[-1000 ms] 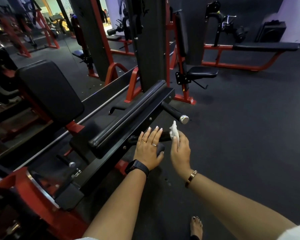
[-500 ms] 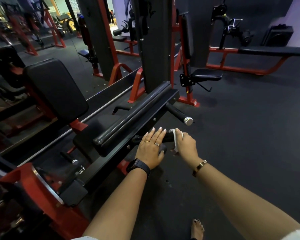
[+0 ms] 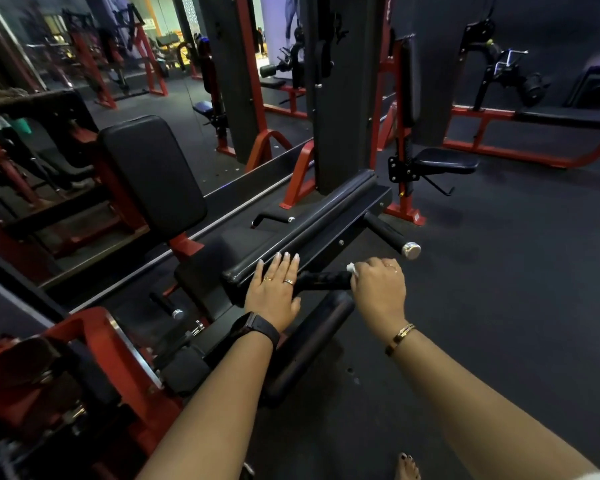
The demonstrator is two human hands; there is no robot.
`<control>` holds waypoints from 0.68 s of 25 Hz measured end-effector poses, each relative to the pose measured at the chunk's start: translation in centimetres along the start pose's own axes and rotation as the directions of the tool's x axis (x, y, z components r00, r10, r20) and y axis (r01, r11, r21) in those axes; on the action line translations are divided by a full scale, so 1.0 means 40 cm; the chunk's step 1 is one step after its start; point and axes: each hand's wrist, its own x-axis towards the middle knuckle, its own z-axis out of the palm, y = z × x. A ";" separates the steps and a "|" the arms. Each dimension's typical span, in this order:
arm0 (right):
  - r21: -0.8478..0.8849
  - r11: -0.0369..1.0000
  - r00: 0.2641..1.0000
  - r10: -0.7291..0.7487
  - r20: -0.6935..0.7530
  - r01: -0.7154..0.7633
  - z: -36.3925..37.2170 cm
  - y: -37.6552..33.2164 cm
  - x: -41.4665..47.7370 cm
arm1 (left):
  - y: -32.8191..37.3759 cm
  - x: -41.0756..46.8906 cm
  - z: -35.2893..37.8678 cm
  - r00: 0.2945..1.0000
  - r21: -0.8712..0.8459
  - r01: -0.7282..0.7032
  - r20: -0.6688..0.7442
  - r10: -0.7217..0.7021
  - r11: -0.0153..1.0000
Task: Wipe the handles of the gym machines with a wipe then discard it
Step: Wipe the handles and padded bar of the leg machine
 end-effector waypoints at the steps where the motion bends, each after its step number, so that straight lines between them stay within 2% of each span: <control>1: -0.019 1.000 0.999 0.005 0.054 -0.003 0.020 -0.016 -0.004 | -0.010 -0.004 0.001 0.999 0.022 -0.021 0.026 0.020 1.000; 3: -0.040 0.998 0.990 -0.040 0.134 0.046 0.065 -0.063 -0.004 | -0.024 -0.006 0.005 0.996 0.042 -0.070 0.059 0.068 0.997; 6: -0.046 0.974 0.956 -0.206 0.210 0.221 0.117 -0.151 -0.013 | -0.031 -0.001 0.012 0.994 0.003 -0.091 0.054 0.091 0.996; 9: -0.045 0.929 0.928 -0.364 0.085 0.368 0.145 -0.155 -0.043 | -0.028 -0.003 0.021 0.993 -0.013 -0.112 0.029 0.112 0.994; 12: -0.088 0.793 0.797 -0.603 0.020 0.603 0.146 -0.068 -0.065 | -0.032 0.000 0.028 0.994 -0.038 -0.112 0.013 0.113 0.993; 14: -0.142 0.714 0.723 -0.691 0.018 0.686 0.132 -0.006 -0.061 | -0.031 0.005 0.034 0.993 -0.049 -0.116 0.014 0.116 0.992; 15: -0.169 0.703 0.712 -0.702 -0.008 0.691 0.122 0.022 -0.060 | -0.031 0.007 0.037 0.993 -0.057 -0.114 0.021 0.116 0.992; 17: -0.212 0.757 0.762 -0.643 -0.074 0.618 0.102 0.061 -0.064 | -0.034 0.010 0.041 0.994 -0.072 -0.106 0.023 0.107 0.992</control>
